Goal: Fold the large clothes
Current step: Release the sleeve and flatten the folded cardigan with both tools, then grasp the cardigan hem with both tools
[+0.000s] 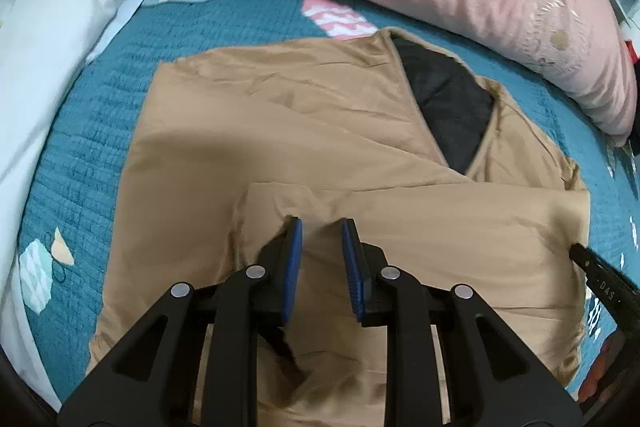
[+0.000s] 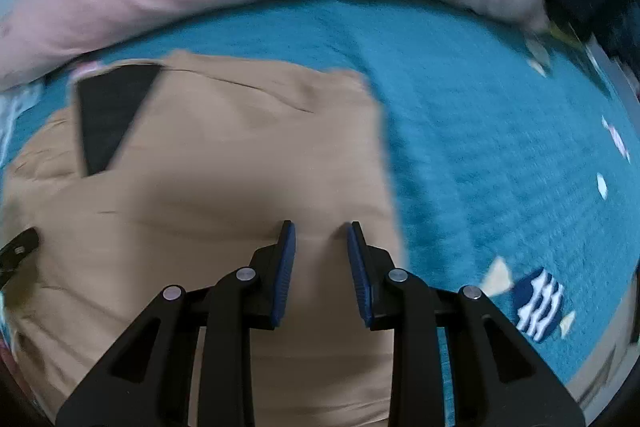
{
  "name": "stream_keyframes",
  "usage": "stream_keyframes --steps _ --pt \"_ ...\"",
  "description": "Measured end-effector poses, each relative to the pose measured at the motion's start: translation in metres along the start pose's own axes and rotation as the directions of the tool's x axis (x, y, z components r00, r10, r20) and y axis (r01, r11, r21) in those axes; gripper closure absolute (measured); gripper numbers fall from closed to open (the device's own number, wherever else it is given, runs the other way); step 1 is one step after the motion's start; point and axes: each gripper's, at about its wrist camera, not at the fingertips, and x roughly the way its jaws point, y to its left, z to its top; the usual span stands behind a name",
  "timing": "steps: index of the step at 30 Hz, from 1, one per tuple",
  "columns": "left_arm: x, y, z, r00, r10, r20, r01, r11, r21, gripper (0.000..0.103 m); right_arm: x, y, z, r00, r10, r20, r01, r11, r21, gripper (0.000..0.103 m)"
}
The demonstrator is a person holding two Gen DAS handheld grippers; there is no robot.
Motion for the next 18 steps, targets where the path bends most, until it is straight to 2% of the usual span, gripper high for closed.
stream_keyframes --steps 3,7,13,14,15,16,17,18 --pt "0.011 0.001 0.000 1.000 -0.018 -0.005 0.018 1.000 -0.009 0.081 0.021 -0.016 -0.004 0.998 0.060 -0.020 -0.058 0.996 0.071 0.078" --pt "0.005 0.005 0.004 0.999 -0.031 -0.034 0.030 0.999 -0.032 0.081 0.015 -0.010 -0.003 0.999 0.033 -0.012 -0.032 0.999 0.016 0.076" --pt "-0.012 0.005 0.004 0.999 -0.018 -0.043 0.018 1.000 -0.007 0.078 -0.003 -0.022 0.000 0.997 0.050 -0.051 -0.048 0.998 0.035 0.074" --pt "-0.014 0.004 0.004 0.998 -0.028 -0.052 0.027 1.000 -0.005 0.067 -0.008 -0.021 0.000 0.997 0.059 -0.053 -0.057 0.998 0.035 0.060" --pt "-0.019 0.003 0.003 0.997 -0.049 -0.057 0.049 0.999 0.000 0.050 -0.012 -0.022 -0.001 0.996 0.071 -0.055 -0.069 0.997 0.038 0.046" --pt "-0.023 0.002 0.002 0.997 -0.064 -0.052 0.064 0.998 0.006 0.040 -0.018 -0.023 -0.001 0.995 0.084 -0.060 -0.081 0.995 0.052 0.018" --pt "-0.033 0.001 0.000 0.999 -0.026 -0.027 0.026 0.999 0.019 0.020 -0.020 -0.025 0.000 0.995 0.085 -0.054 -0.082 0.995 0.064 0.013" --pt "-0.041 -0.001 -0.001 1.000 0.010 -0.002 -0.010 1.000 0.029 0.016 -0.029 -0.028 0.000 0.996 0.085 -0.020 -0.083 0.993 0.081 0.013"
